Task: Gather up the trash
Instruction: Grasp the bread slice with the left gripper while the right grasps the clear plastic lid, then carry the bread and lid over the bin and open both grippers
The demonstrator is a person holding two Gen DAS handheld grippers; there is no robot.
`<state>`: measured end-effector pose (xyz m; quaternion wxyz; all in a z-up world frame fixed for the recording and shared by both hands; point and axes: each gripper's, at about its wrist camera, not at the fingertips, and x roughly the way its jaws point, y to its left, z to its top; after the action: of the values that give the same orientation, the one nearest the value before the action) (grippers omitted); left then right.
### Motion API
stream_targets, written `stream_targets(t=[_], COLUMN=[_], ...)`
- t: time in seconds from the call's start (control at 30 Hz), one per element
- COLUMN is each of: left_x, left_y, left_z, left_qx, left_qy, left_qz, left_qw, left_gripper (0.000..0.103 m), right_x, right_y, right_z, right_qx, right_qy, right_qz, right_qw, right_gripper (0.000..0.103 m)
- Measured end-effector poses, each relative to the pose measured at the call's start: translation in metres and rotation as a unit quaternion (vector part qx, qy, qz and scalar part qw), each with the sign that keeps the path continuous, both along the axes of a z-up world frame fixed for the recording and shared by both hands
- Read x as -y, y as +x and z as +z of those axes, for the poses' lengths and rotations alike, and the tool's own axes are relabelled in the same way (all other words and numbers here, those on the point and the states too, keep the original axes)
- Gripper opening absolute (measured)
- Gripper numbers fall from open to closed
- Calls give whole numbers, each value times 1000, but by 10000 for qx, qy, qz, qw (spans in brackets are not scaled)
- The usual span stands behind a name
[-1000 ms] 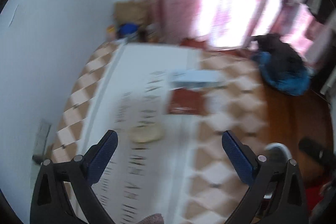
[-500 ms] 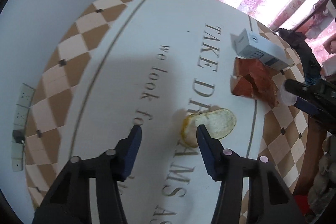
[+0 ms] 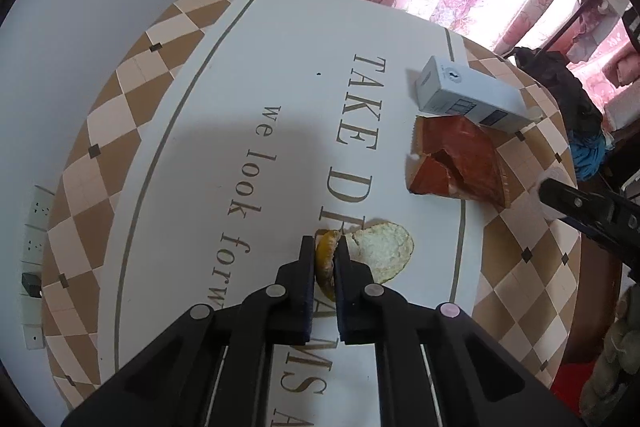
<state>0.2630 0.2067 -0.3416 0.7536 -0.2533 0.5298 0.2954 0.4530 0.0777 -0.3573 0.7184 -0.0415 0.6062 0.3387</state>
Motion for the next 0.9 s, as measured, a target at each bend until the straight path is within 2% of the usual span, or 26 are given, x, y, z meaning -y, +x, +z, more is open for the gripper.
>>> stream_targets(t=[0.2, 0.37, 0.5, 0.7, 0.9], left_x=[10, 31, 50, 92, 139], left_y=[-15, -28, -26, -25, -16], left_z=[24, 57, 77, 109, 139], left_qx=[109, 252, 342, 529, 750], left_qy=[302, 641, 815, 1013, 1113], left_qz=[-88, -252, -387, -644, -995], left_qw=[9994, 9973, 9953, 9914, 9859], left_gripper=[5, 5, 5, 5, 5], right_x=[29, 56, 82, 122, 173], right_y=[-19, -42, -62, -80, -85], right_z=[19, 30, 37, 48, 73], right_qx=[183, 331, 347, 198, 222], right_qy=[131, 132, 163, 423, 803], right_qz=[27, 29, -63, -316, -663], right_qw=[9997, 9994, 9992, 9984, 9943], right_gripper=[45, 45, 45, 45, 45])
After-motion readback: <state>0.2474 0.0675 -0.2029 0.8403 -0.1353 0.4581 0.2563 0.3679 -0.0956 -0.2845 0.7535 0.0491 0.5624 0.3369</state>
